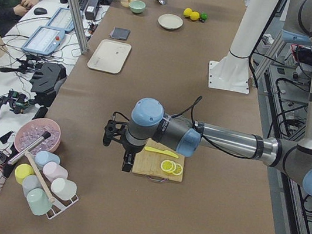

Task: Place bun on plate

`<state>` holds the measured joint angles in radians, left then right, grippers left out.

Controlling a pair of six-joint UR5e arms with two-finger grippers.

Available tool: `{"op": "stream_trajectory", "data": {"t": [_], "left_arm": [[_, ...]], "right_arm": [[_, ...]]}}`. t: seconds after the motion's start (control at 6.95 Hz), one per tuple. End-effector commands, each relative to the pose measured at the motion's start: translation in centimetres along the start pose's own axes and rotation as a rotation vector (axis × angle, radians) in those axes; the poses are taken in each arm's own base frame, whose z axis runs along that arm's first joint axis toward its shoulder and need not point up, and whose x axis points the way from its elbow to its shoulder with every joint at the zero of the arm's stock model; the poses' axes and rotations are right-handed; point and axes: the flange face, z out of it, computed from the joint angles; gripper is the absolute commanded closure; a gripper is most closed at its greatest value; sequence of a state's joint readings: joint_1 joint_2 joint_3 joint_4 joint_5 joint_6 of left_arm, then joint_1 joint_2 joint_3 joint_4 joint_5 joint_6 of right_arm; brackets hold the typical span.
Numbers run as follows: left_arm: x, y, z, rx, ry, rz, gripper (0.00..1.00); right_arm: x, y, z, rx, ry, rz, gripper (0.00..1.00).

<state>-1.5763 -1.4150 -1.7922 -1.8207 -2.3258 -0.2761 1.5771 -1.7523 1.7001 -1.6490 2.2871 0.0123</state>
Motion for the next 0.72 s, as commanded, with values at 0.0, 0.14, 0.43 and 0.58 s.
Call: {"op": "stream_trajectory", "data": {"t": [0.0, 0.14, 0.43, 0.58], "left_arm": [[0.32, -0.01, -0.16, 0.002, 0.003, 0.005, 0.02], [0.34, -0.08, -0.15, 0.004, 0.003, 0.006, 0.02], [0.20, -0.09, -0.04, 0.004, -0.009, 0.006, 0.02], [0.33, -0.24, -0.05, 0.005, -0.010, 0.009, 0.02]], "right_arm": [[0.45, 0.20, -0.50, 0.013, -0.002, 0.010, 0.00], [0.41, 0.13, -0.56, 0.014, -0.002, 0.009, 0.00], [0.27, -0.08, -0.72, 0.018, -0.002, 0.008, 0.00], [0.12, -0.29, -0.89, 0.021, -0.002, 0.006, 0.00]]}}
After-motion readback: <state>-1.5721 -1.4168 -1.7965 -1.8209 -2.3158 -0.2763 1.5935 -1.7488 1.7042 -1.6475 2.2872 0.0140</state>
